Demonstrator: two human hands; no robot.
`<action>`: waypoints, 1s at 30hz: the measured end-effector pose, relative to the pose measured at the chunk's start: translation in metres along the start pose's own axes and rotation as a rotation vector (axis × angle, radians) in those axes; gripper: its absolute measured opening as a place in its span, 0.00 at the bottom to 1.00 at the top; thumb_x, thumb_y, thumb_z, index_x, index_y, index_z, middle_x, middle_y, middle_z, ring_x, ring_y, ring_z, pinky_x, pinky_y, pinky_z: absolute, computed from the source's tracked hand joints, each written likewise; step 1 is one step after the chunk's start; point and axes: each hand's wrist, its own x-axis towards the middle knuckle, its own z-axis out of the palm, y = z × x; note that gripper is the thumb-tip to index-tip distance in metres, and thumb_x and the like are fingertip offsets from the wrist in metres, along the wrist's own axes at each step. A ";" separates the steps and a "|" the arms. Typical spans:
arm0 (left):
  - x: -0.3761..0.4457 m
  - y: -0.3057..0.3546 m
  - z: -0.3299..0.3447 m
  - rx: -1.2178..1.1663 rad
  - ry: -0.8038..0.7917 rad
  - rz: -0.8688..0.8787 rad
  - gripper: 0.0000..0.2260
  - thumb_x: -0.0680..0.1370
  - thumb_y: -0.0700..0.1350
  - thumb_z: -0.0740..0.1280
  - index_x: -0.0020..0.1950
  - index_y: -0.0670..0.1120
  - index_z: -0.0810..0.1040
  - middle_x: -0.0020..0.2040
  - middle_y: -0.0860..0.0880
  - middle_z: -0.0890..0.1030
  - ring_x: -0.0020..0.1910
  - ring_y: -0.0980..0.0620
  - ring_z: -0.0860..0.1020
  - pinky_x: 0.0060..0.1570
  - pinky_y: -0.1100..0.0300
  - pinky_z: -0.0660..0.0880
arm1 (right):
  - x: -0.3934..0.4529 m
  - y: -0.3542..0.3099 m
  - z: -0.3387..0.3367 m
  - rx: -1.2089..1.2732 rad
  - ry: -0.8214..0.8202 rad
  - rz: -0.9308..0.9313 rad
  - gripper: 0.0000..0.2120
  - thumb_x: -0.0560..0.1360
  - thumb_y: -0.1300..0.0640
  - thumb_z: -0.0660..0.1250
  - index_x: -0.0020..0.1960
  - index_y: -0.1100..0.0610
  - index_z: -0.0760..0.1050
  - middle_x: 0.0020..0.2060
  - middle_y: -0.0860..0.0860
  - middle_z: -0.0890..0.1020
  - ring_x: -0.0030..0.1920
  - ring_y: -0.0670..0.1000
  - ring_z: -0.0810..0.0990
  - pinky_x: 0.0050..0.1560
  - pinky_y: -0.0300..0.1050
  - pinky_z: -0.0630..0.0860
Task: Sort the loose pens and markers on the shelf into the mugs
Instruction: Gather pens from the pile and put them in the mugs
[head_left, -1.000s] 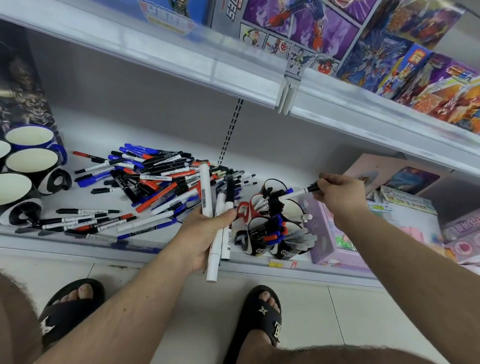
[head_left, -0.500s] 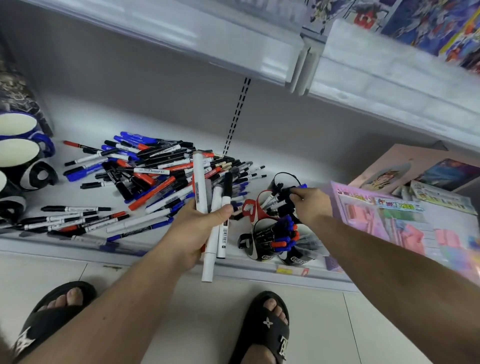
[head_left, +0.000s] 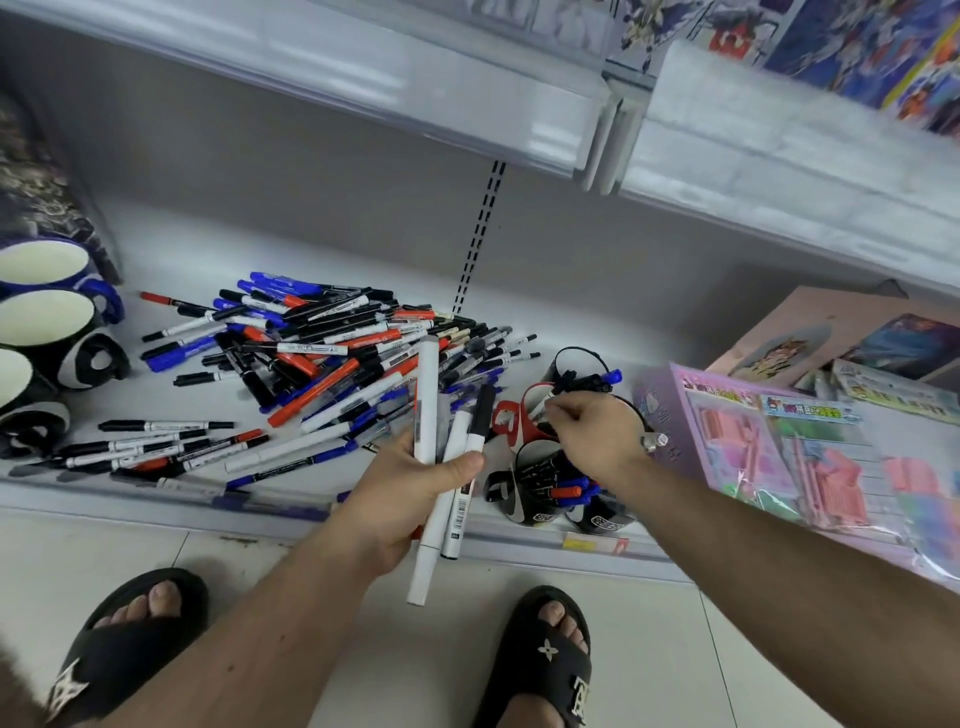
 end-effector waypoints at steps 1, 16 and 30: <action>-0.001 -0.002 0.001 0.004 0.003 -0.007 0.20 0.70 0.42 0.76 0.60 0.42 0.77 0.53 0.40 0.84 0.40 0.51 0.83 0.44 0.54 0.78 | -0.014 -0.014 0.004 0.216 -0.021 0.068 0.11 0.79 0.53 0.64 0.47 0.56 0.83 0.43 0.57 0.85 0.33 0.50 0.75 0.36 0.43 0.75; -0.022 -0.006 0.008 0.128 -0.214 -0.071 0.15 0.73 0.41 0.73 0.59 0.41 0.79 0.52 0.39 0.84 0.46 0.45 0.82 0.49 0.47 0.81 | -0.081 -0.067 -0.010 0.698 -0.307 0.149 0.07 0.71 0.63 0.75 0.47 0.59 0.79 0.33 0.52 0.81 0.28 0.46 0.78 0.27 0.38 0.73; -0.026 -0.009 0.011 0.489 -0.382 -0.154 0.13 0.64 0.41 0.74 0.45 0.45 0.75 0.33 0.54 0.78 0.34 0.57 0.76 0.36 0.65 0.72 | -0.073 -0.050 -0.016 0.505 -0.370 -0.108 0.15 0.82 0.59 0.61 0.67 0.47 0.72 0.38 0.47 0.73 0.28 0.43 0.70 0.31 0.36 0.68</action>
